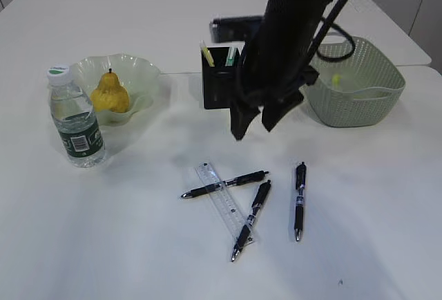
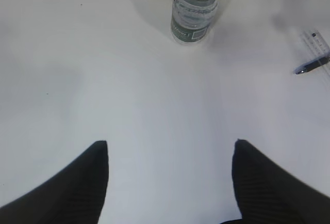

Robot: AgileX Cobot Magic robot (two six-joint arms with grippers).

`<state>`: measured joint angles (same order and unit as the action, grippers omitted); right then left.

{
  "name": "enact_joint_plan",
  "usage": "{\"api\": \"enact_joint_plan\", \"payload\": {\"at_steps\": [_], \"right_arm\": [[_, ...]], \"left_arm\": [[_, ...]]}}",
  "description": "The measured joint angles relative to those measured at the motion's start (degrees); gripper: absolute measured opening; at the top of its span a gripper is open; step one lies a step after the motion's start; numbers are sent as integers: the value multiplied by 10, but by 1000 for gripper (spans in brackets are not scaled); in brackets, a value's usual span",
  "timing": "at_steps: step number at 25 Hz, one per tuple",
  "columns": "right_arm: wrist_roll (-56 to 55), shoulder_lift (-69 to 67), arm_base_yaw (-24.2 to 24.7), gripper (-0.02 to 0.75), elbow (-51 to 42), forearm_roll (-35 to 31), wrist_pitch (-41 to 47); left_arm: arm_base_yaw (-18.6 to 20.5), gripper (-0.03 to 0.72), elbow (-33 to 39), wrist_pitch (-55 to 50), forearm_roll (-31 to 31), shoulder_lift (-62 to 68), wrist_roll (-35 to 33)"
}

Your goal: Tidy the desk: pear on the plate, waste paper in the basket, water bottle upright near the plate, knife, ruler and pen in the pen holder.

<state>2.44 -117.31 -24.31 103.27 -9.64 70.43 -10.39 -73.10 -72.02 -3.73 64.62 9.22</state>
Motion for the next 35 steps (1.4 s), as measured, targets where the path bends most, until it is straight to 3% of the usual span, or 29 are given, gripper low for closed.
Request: {"api": "enact_joint_plan", "payload": {"at_steps": [4,10,35], "right_arm": [[-2,0,-43,461,-54,7,0],[-2,0,-88,461,-62,12,-2],[-103,-44,-92,461,-62,35,-4]], "left_arm": [[0,527,0,0,0,3,0],[0,527,0,0,0,3,0],[0,527,0,0,0,3,0]]}}
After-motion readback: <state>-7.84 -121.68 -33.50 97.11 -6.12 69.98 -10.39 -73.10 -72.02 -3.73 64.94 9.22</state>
